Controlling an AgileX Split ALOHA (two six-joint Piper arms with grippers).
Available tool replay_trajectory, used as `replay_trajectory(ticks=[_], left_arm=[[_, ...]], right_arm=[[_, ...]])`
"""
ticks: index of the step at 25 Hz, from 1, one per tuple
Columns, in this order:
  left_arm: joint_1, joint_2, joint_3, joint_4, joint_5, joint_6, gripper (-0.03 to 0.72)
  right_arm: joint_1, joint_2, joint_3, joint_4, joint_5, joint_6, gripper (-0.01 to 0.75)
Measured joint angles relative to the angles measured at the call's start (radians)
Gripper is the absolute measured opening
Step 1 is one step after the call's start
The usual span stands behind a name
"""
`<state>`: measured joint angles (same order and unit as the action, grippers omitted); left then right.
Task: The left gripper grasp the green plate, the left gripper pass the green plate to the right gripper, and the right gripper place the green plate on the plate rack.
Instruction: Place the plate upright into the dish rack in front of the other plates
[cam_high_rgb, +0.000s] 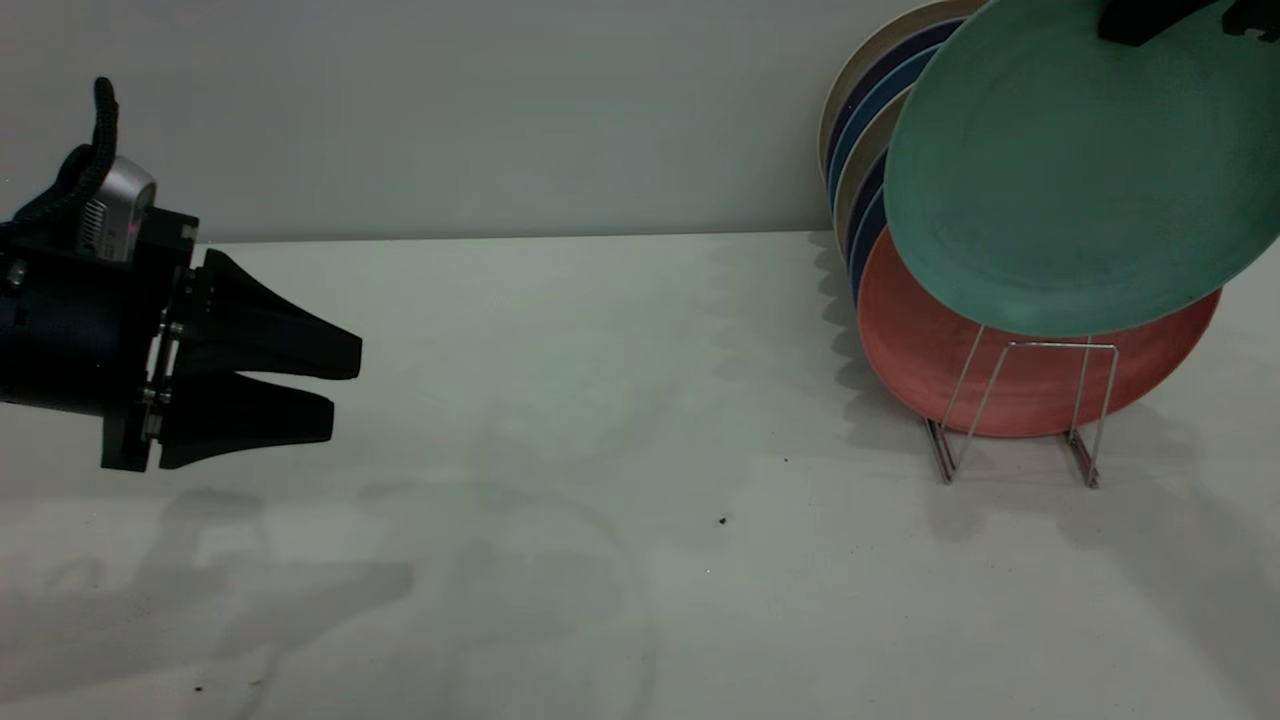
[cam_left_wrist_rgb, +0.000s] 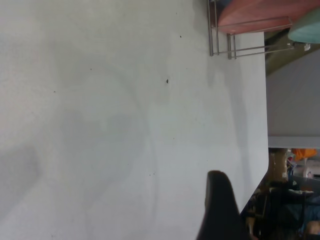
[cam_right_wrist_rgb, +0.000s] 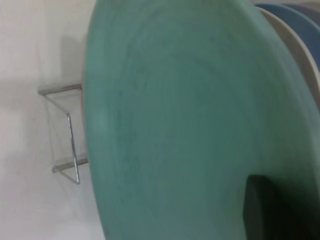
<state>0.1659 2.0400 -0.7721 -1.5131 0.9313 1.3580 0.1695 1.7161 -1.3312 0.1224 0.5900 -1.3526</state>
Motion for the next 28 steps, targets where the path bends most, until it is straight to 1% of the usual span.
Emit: replay_trajectory(ticks=[12, 15, 18, 21, 23, 25, 28], left_arm=[[0.000, 0.000, 0.000, 0.000, 0.000, 0.000, 0.516], [0.000, 0.000, 0.000, 0.000, 0.000, 0.000, 0.516], [0.000, 0.000, 0.000, 0.000, 0.000, 0.000, 0.516], [0.000, 0.000, 0.000, 0.000, 0.000, 0.000, 0.516], [0.000, 0.000, 0.000, 0.000, 0.000, 0.000, 0.516], [0.000, 0.000, 0.000, 0.000, 0.000, 0.000, 0.516], [0.000, 0.000, 0.000, 0.000, 0.000, 0.000, 0.516]], right_arm=[[0.000, 0.053, 0.000, 0.000, 0.012, 0.001, 0.094], [0.000, 0.061, 0.000, 0.001, 0.013, 0.007, 0.112], [0.000, 0.065, 0.000, 0.015, 0.027, 0.012, 0.169], [0.000, 0.065, 0.000, 0.025, 0.036, 0.014, 0.261], [0.000, 0.066, 0.000, 0.028, 0.038, 0.015, 0.301], [0.000, 0.066, 0.000, 0.035, 0.042, 0.016, 0.321], [0.000, 0.066, 0.000, 0.052, 0.073, 0.020, 0.326]])
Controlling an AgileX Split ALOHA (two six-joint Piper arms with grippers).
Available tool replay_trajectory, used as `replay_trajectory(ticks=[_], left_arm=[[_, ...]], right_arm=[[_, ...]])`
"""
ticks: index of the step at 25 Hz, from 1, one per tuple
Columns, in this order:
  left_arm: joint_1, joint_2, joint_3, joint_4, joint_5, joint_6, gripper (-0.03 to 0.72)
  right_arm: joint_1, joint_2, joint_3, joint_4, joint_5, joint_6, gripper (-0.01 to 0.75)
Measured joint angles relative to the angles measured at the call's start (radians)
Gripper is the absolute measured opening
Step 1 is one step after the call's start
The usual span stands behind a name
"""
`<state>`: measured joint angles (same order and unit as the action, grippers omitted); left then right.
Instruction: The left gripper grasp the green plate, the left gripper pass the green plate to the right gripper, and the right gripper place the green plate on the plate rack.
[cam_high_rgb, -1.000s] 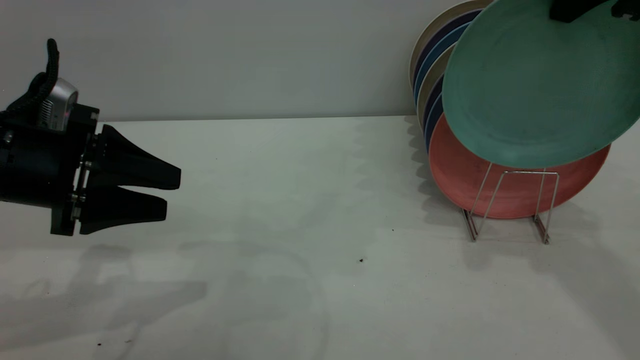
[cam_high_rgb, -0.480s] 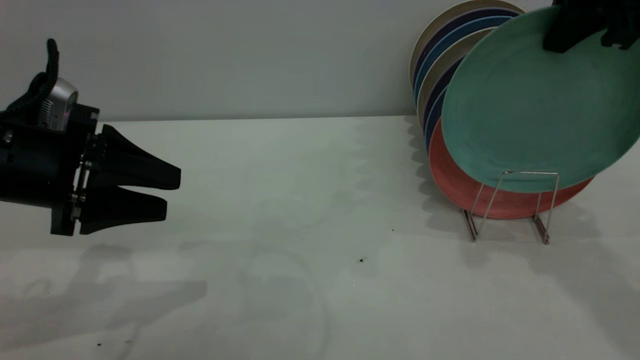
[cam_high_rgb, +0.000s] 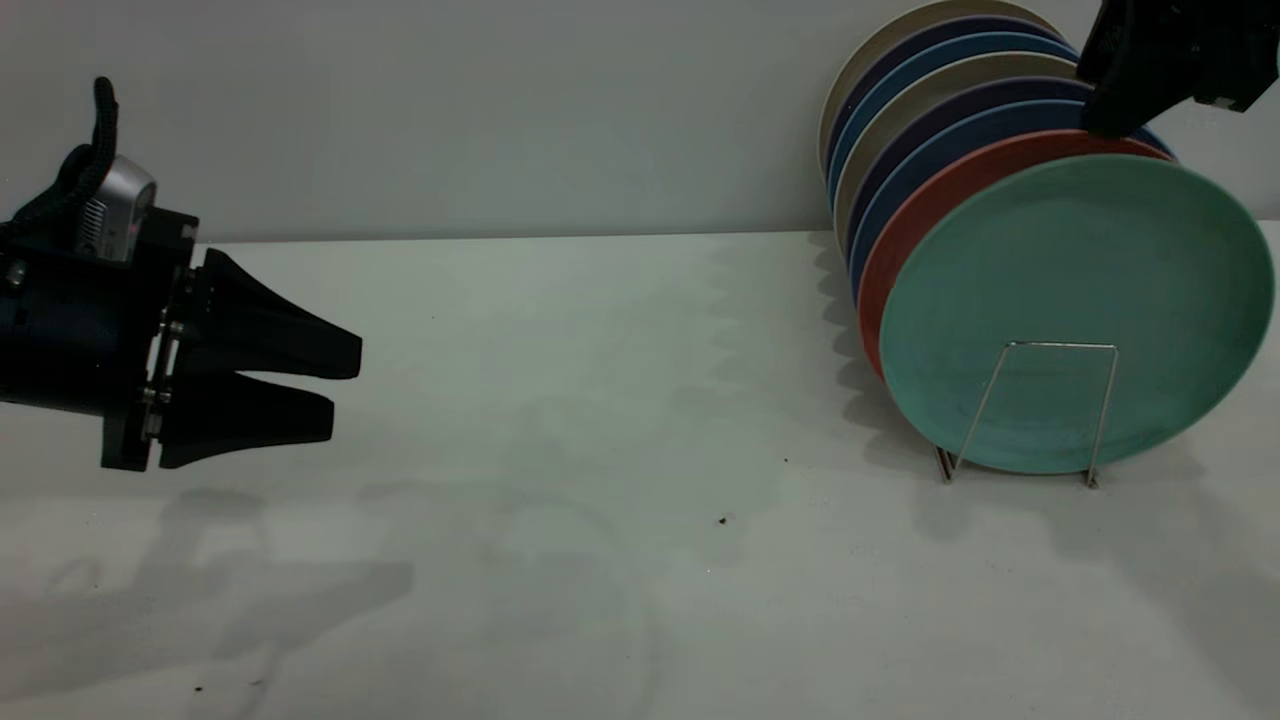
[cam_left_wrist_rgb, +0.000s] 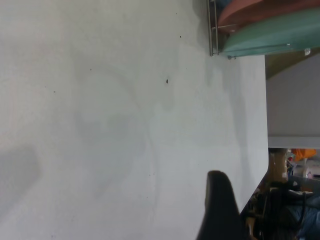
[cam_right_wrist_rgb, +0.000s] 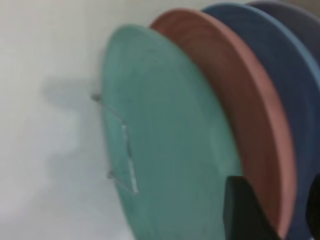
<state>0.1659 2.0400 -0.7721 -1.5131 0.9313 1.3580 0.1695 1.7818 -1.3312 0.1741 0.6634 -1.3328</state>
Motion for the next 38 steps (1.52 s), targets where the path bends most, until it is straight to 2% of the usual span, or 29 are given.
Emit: replay_trajectory(ticks=[3, 5, 7, 9, 13, 16, 21, 23, 28, 31, 38], left_arm=[[0.000, 0.000, 0.000, 0.000, -0.001, 0.000, 0.516], [0.000, 0.000, 0.000, 0.000, -0.011, 0.000, 0.516], [0.000, -0.001, -0.005, 0.008, -0.025, 0.000, 0.516], [0.000, -0.017, -0.023, 0.051, -0.058, -0.007, 0.516], [0.000, -0.122, -0.096, 0.218, -0.168, -0.118, 0.516], [0.000, -0.233, -0.140, 0.422, -0.277, -0.304, 0.516], [0.000, -0.428, -0.153, 0.828, -0.327, -0.722, 0.516], [0.000, -0.495, -0.153, 0.992, -0.292, -0.874, 0.516], [0.000, -0.658, -0.153, 1.281, -0.123, -1.123, 0.516], [0.000, -0.774, -0.153, 1.335, -0.029, -1.159, 0.516], [0.000, -1.150, -0.088, 1.343, 0.138, -1.190, 0.516]], right_arm=[[0.000, 0.000, 0.000, 0.004, 0.043, 0.053, 0.326], [0.000, -0.002, 0.000, 0.004, 0.066, 0.150, 0.326], [0.000, -0.012, 0.000, 0.004, 0.084, 0.305, 0.326], [0.000, -0.030, -0.001, 0.009, 0.114, 0.558, 0.326], [0.000, -0.077, -0.001, 0.008, 0.211, 0.995, 0.326], [0.000, -0.091, -0.001, 0.005, 0.281, 1.153, 0.327], [0.000, -0.092, -0.001, -0.016, 0.471, 1.223, 0.327], [0.000, -0.100, -0.001, -0.026, 0.532, 1.228, 0.327], [0.000, -0.231, 0.037, -0.070, 0.546, 1.229, 0.328], [0.000, -0.376, 0.103, -0.105, 0.554, 1.229, 0.330], [0.000, -0.752, 0.300, -0.127, 0.568, 1.228, 0.357]])
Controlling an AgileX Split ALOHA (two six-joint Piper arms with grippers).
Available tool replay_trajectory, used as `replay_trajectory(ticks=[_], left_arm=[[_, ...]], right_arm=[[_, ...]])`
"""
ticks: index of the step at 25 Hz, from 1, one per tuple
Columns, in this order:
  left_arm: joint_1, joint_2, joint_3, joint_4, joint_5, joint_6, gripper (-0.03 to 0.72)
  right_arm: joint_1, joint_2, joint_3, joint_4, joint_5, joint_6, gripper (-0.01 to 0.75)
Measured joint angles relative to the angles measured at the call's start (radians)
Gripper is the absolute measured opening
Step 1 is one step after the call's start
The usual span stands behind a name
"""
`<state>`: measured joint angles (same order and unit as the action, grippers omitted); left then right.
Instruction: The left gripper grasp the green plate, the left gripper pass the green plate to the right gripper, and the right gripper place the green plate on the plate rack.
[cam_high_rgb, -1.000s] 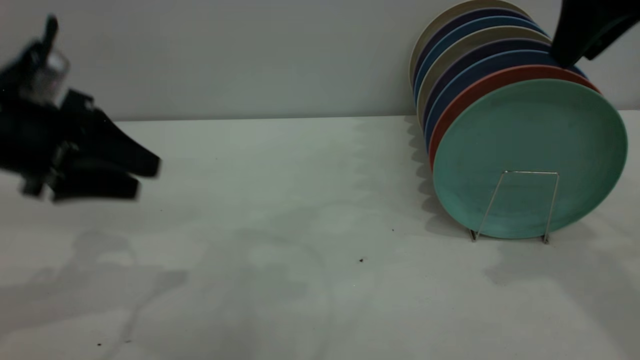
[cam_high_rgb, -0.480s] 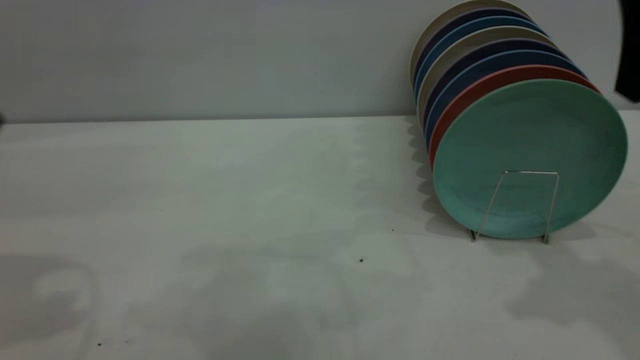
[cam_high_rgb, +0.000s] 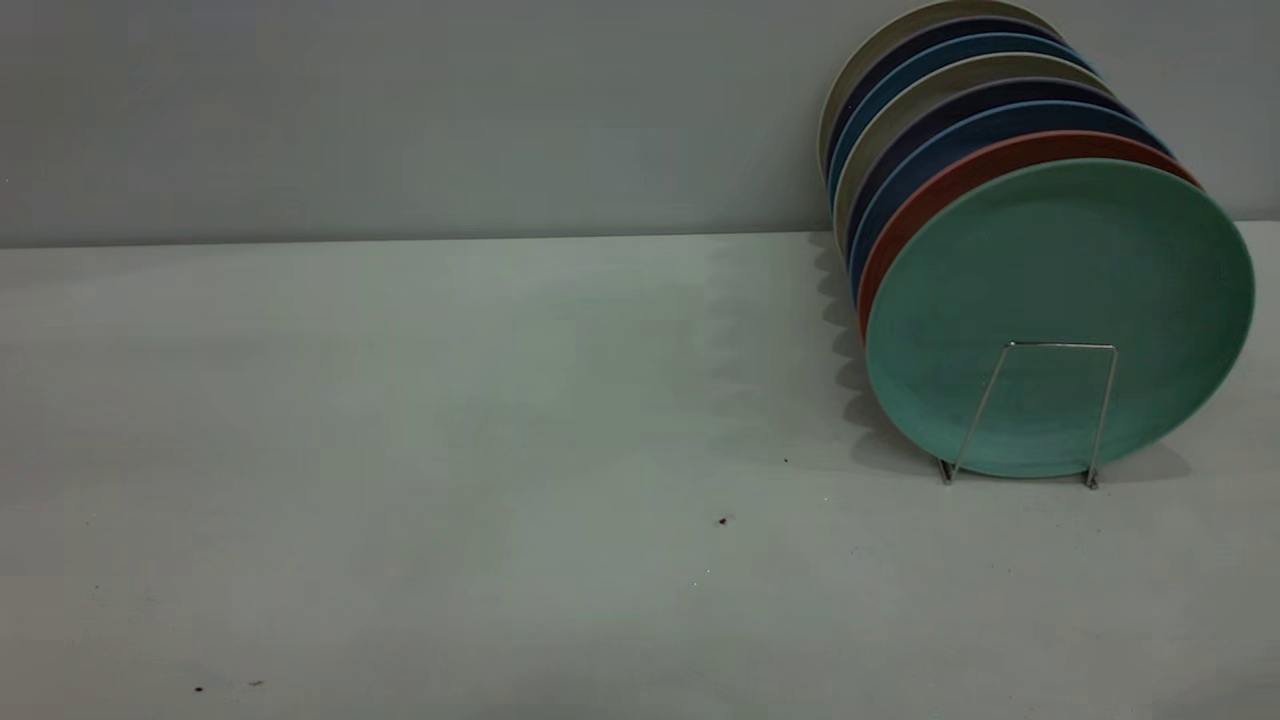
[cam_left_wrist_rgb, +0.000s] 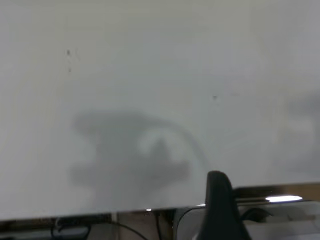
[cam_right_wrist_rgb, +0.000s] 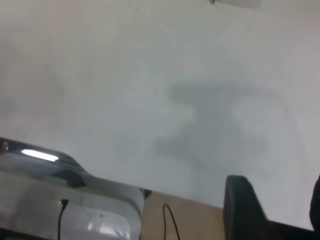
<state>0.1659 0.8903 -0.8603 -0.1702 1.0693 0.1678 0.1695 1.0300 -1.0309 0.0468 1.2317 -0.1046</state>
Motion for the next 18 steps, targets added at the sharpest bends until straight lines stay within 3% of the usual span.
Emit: replay_trajectory(ticks=[5, 18], left_arm=[[0.000, -0.271, 0.081, 0.001, 0.094, -0.040, 0.516], [0.000, -0.728, 0.202, 0.001, 0.098, -0.065, 0.516]], right_arm=[[0.000, -0.274, 0.135, 0.042, 0.009, -0.013, 0.411], [0.000, -0.785, 0.426, 0.052, -0.002, -0.026, 0.427]])
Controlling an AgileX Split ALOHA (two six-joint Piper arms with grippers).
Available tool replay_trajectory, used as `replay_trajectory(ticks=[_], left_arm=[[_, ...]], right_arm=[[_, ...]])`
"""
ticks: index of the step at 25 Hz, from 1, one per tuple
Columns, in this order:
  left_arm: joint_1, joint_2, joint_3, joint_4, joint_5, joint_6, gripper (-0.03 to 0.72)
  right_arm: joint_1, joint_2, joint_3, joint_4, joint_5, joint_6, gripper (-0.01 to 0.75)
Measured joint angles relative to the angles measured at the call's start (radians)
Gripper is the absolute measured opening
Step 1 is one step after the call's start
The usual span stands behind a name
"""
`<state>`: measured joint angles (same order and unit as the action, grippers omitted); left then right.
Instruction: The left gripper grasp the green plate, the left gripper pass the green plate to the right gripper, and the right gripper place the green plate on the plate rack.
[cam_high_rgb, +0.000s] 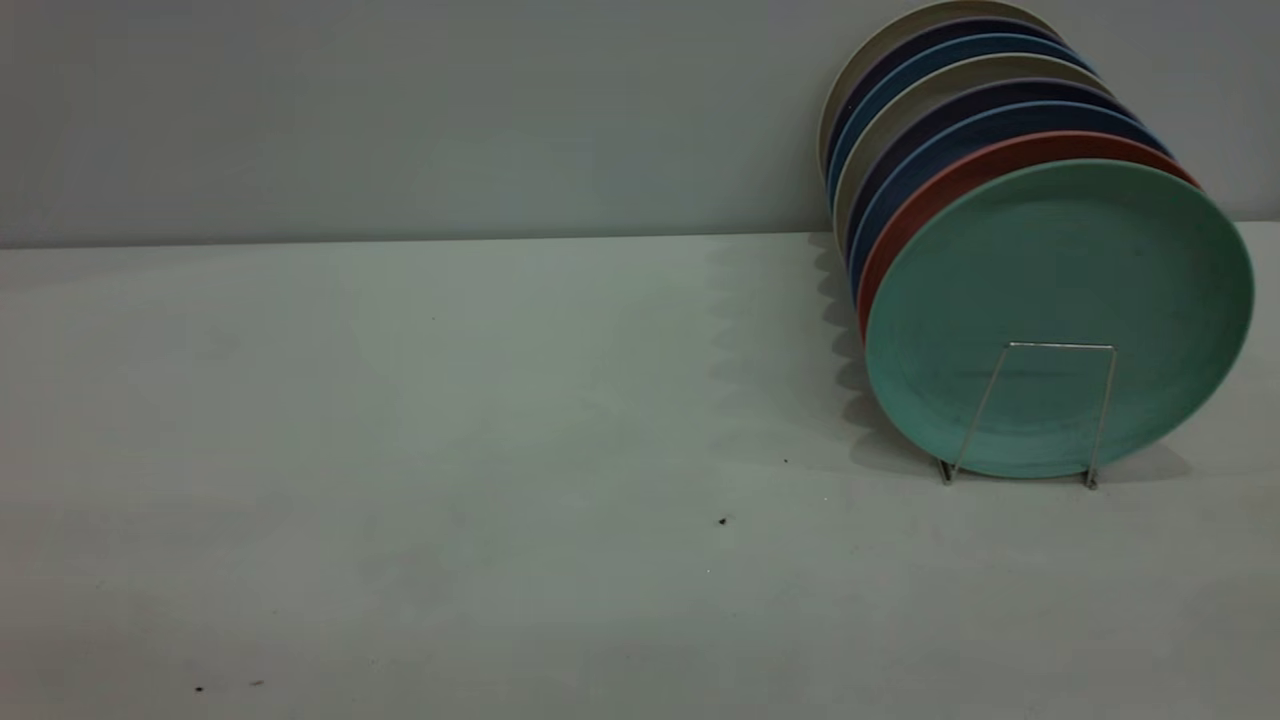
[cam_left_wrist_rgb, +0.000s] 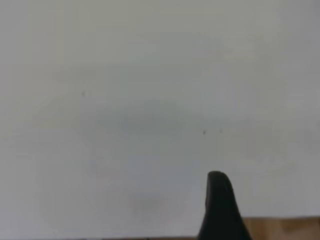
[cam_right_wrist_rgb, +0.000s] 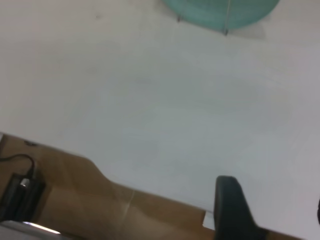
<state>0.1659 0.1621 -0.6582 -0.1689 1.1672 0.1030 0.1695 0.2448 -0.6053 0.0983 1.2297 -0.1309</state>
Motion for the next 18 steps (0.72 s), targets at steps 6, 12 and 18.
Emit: replay_trajectory(ticks=[6, 12, 18], left_arm=[[-0.029, -0.137, 0.080, -0.003, 0.000, 0.006, 0.516], [-0.031, -0.184, 0.110, 0.001, -0.001, 0.007, 0.516], [-0.070, -0.184, 0.142, 0.044, -0.005, 0.007, 0.516]], right_arm=[[0.000, -0.114, 0.125, -0.009, -0.075, -0.028, 0.427], [0.000, -0.127, 0.126, -0.014, -0.090, -0.030, 0.427], [0.000, -0.127, 0.126, -0.021, -0.090, -0.029, 0.415]])
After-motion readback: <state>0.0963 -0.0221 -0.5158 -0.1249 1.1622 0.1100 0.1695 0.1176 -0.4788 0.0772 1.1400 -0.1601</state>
